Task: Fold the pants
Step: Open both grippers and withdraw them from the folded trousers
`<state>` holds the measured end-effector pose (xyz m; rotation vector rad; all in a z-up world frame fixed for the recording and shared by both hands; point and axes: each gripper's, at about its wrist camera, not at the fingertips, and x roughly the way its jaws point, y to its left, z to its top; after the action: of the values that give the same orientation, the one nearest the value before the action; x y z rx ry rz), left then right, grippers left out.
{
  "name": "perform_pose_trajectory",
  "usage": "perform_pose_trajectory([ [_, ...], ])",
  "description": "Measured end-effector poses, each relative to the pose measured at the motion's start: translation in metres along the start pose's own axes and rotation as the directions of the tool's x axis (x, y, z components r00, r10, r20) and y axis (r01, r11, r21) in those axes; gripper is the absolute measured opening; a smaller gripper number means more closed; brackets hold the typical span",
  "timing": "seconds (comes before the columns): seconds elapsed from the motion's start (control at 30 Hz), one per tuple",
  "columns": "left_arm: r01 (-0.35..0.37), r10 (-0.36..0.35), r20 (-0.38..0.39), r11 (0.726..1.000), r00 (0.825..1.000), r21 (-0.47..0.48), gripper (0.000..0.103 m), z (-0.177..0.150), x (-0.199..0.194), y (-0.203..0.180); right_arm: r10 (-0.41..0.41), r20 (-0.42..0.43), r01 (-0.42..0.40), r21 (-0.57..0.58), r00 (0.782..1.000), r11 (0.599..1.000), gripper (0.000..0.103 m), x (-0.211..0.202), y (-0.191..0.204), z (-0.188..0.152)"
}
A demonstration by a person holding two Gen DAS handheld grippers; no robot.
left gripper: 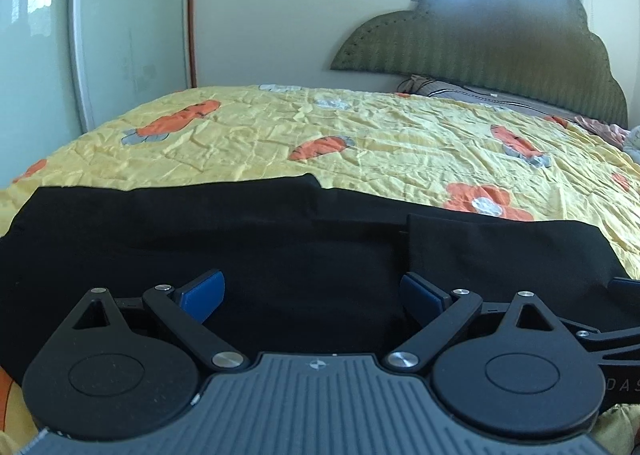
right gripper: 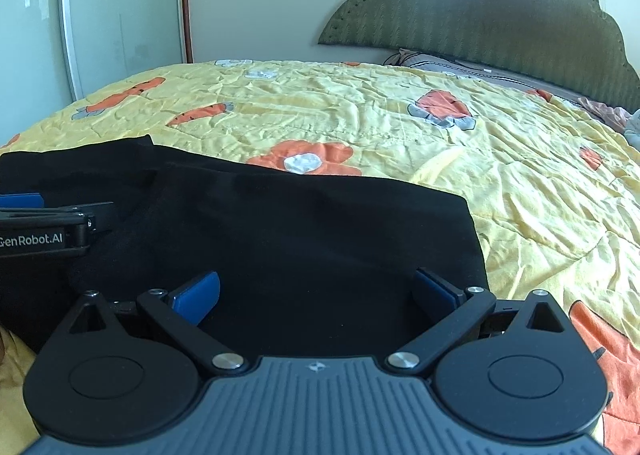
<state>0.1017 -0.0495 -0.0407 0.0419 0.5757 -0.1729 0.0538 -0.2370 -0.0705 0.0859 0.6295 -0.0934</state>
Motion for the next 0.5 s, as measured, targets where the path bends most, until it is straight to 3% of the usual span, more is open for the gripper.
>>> perform_pose_trajectory([
  [0.1, -0.016, 0.017, -0.056, 1.000, 0.998, 0.010, 0.101, 0.003, 0.009, -0.001, 0.003, -0.002, -0.003, 0.002, 1.000, 1.000, 0.103, 0.001, 0.000, 0.000],
  [0.23, -0.059, 0.063, -0.048, 0.995, 0.997, 0.077, 0.101, 0.000, 0.009, -0.011, 0.004, -0.002, -0.004, 0.003, 1.000, 1.000, 0.103, 0.001, -0.001, 0.000],
  [0.5, -0.047, 0.051, -0.057, 0.997, 0.997, 0.060, 0.101, -0.001, 0.009, -0.008, 0.008, -0.002, -0.008, 0.007, 1.000, 1.000, 0.103, 0.001, -0.002, 0.001],
])
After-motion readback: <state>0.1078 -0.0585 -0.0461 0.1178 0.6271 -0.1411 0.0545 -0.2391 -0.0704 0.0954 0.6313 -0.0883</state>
